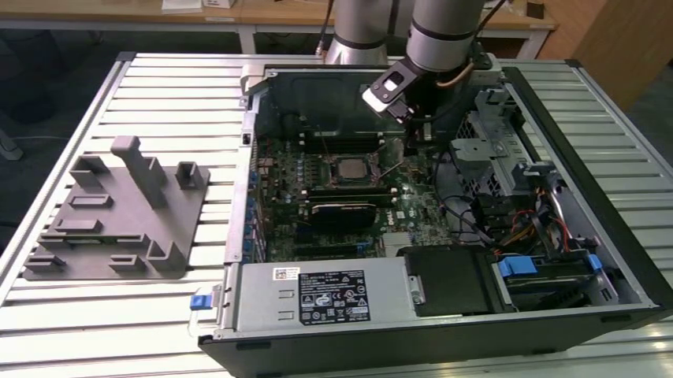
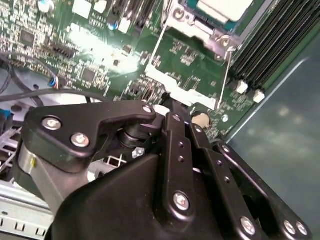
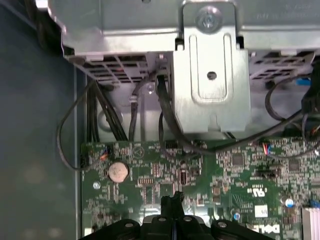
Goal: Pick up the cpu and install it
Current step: 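Close the cpu cover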
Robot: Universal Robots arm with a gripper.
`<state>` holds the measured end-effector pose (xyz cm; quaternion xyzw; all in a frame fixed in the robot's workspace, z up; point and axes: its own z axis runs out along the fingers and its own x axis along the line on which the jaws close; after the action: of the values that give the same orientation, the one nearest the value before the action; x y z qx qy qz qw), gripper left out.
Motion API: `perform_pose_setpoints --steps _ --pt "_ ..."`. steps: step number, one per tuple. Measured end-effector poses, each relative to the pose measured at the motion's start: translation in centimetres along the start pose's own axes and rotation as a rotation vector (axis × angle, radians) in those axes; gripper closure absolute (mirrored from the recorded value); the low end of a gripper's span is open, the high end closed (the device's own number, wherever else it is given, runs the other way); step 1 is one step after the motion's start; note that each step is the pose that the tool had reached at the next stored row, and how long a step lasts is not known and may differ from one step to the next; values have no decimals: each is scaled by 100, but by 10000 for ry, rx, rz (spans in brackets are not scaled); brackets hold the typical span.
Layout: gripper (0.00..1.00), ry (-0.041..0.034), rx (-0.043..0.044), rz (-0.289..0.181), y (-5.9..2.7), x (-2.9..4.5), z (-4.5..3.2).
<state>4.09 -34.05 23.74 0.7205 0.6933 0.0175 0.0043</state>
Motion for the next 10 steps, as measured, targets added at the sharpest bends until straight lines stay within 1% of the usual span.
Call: perform_pose_setpoints --steps 5,10 --pt "89 1 0 0 -130 -5 -4" --pt "89 4 -1 0 -288 -11 -9"
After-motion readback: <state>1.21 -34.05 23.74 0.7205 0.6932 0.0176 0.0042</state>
